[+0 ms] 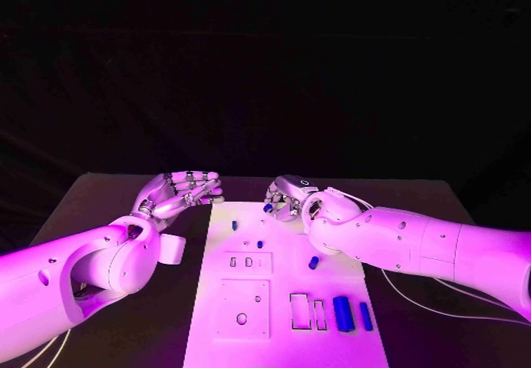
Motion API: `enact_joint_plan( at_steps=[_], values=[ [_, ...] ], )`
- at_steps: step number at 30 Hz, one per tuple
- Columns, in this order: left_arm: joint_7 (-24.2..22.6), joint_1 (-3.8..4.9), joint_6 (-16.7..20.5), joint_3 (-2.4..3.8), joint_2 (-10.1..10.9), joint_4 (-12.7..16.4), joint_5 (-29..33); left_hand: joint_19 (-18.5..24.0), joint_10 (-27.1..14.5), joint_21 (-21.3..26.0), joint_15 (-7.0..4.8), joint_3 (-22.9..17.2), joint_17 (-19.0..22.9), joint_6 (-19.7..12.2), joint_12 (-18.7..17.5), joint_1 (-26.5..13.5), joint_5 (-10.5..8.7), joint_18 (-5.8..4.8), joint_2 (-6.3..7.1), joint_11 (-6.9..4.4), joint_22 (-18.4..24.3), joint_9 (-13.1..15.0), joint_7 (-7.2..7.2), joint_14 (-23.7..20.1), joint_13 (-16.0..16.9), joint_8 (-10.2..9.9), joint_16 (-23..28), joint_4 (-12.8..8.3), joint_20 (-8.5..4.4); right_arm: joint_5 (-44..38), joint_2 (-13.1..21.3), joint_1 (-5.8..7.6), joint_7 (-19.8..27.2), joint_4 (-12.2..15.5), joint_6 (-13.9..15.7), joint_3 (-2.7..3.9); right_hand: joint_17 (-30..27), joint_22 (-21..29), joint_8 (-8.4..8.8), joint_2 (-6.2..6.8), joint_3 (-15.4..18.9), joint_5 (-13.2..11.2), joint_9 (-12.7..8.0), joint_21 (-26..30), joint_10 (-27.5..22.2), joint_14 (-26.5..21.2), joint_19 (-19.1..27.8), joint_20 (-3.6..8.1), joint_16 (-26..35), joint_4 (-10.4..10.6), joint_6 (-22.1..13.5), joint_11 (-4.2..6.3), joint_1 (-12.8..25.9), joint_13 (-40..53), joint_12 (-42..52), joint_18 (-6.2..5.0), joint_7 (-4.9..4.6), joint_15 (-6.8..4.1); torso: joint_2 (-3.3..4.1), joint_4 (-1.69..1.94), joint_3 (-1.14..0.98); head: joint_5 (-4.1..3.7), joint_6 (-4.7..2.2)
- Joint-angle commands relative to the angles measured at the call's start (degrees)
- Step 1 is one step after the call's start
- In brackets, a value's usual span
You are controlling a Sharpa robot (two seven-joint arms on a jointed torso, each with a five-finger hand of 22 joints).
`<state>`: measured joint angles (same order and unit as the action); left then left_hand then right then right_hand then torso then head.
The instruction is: Assemble the parts on the task board
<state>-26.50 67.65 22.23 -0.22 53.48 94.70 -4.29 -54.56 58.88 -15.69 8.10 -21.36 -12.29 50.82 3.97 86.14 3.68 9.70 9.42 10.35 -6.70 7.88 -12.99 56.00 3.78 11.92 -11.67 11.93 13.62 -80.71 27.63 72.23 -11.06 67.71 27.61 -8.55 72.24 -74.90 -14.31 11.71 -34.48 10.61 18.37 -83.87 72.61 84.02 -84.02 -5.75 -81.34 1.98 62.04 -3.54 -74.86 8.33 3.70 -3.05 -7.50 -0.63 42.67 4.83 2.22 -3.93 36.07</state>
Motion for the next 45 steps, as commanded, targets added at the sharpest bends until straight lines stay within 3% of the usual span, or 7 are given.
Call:
enact_joint_plan(
  at_steps=[1,24,30,33,34,39,45],
  values=[
    [-0.13,0.14,-0.86,0.06,-0.11,0.03,-0.23,-0.11,-0.11,-0.24,0.09,-0.35,-0.11,-0.30,-0.34,0.10,-0.34,0.64,0.45,0.20,-0.09,-0.09,-0.47,-0.61,-0.08,-0.33,0.29,-0.30,-0.02,-0.12,-0.08,-0.10,0.40,0.14,-0.53,-0.04,-0.05,-4.33,-0.13,-0.18,-0.27,0.12,0.25,0.27,0.27,2.80,-0.28,0.51,-0.06,0.12,0.12,-0.07,0.58,0.01,-0.04,0.66,0.24,-0.17,0.05,-0.01,0.05,0.03,-0.01],
    [0.14,0.30,-1.02,0.06,-0.21,-0.02,-0.23,-0.07,-0.15,-0.25,0.12,-0.38,-0.12,-0.33,-0.34,0.11,-0.36,0.63,0.48,0.22,-0.08,-0.10,-0.48,-0.70,-0.08,-0.35,0.37,-0.37,-0.01,-1.63,-1.54,-0.08,-0.95,-1.43,-4.67,-0.09,-1.31,-1.92,0.86,1.53,-0.39,-0.71,1.15,1.92,-2.63,2.42,1.25,-0.19,0.34,0.32,-2.70,-1.11,2.21,-0.28,-0.25,0.09,-0.80,0.68,0.08,0.11,0.09,0.02,0.15],
    [0.19,0.34,-1.02,0.06,-0.16,-0.07,-0.23,-0.04,-0.19,-0.26,0.14,-0.40,-0.14,-0.37,-0.35,0.09,-0.37,0.63,0.50,0.24,-0.09,-0.11,-0.49,-0.78,-0.08,-0.37,0.43,-0.42,0.00,-2.08,-1.38,-0.08,-0.85,-1.26,-3.51,-0.11,-3.58,1.70,2.53,3.21,0.37,-0.76,1.22,4.45,-6.06,1.76,3.36,-0.75,1.43,0.50,-5.71,-1.77,3.26,-0.61,-0.24,-0.73,-1.28,1.29,0.07,-0.05,0.07,0.15,0.12],
    [0.21,0.35,-1.01,0.06,-0.10,-0.10,-0.23,-0.04,-0.19,-0.26,0.14,-0.40,-0.14,-0.37,-0.35,0.09,-0.37,0.63,0.50,0.24,-0.09,-0.11,-0.49,-0.78,-0.08,-0.37,0.43,-0.42,0.00,-2.50,-0.77,-0.07,-0.93,-0.70,-2.46,-0.11,-4.74,3.93,4.41,4.08,2.98,-0.55,1.05,6.23,-7.96,1.44,4.56,-0.82,2.04,0.49,-8.98,-1.68,3.54,-0.42,0.07,-1.24,-1.15,1.22,0.02,-0.11,0.07,0.21,0.10],
    [0.22,0.35,-1.01,0.06,-0.08,-0.11,-0.23,-0.04,-0.19,-0.26,0.14,-0.40,-0.14,-0.37,-0.35,0.09,-0.37,0.63,0.50,0.24,-0.09,-0.11,-0.49,-0.78,-0.08,-0.37,0.43,-0.42,0.00,-2.59,-0.46,-0.07,-0.94,-0.40,-2.18,-0.11,-5.17,5.18,5.54,4.08,5.30,-0.67,0.78,7.24,-9.07,1.37,5.21,-0.82,2.22,0.44,-10.94,-1.72,3.36,-0.43,0.37,-1.49,-1.05,1.21,0.01,-0.11,0.07,0.13,0.01],
    [0.24,0.36,-0.98,0.06,0.12,-0.26,-0.23,-0.04,-0.19,-0.26,0.14,-0.40,-0.14,-0.37,-0.35,0.09,-0.37,0.63,0.50,0.24,-0.09,-0.11,-0.49,-0.78,-0.08,-0.37,0.43,-0.42,0.00,-2.75,3.16,0.25,-1.04,3.35,-0.82,-0.04,-6.10,5.97,6.20,2.66,13.09,-0.19,1.10,8.34,-10.38,1.26,5.25,-0.74,2.50,0.80,-11.71,-1.63,1.02,0.11,2.01,-1.64,-0.53,1.13,0.03,-0.24,0.01,0.19,-0.20],
    [0.27,0.37,-0.97,0.05,0.34,-0.43,-0.17,-0.01,-0.28,-0.27,0.17,-0.42,-0.16,-0.43,-0.37,0.04,-0.38,0.62,0.53,0.26,-0.09,-0.12,-0.51,-0.85,-0.09,-0.41,0.50,-0.47,0.01,-1.25,8.53,1.10,-0.96,8.61,0.50,0.32,-5.64,4.25,5.83,1.97,14.93,0.75,1.46,7.32,-9.03,1.41,4.13,-0.48,2.16,1.20,-10.66,-1.21,-0.10,0.76,3.70,-1.28,-0.86,0.83,-0.06,-0.57,-0.12,0.18,-0.38]
  ],
)
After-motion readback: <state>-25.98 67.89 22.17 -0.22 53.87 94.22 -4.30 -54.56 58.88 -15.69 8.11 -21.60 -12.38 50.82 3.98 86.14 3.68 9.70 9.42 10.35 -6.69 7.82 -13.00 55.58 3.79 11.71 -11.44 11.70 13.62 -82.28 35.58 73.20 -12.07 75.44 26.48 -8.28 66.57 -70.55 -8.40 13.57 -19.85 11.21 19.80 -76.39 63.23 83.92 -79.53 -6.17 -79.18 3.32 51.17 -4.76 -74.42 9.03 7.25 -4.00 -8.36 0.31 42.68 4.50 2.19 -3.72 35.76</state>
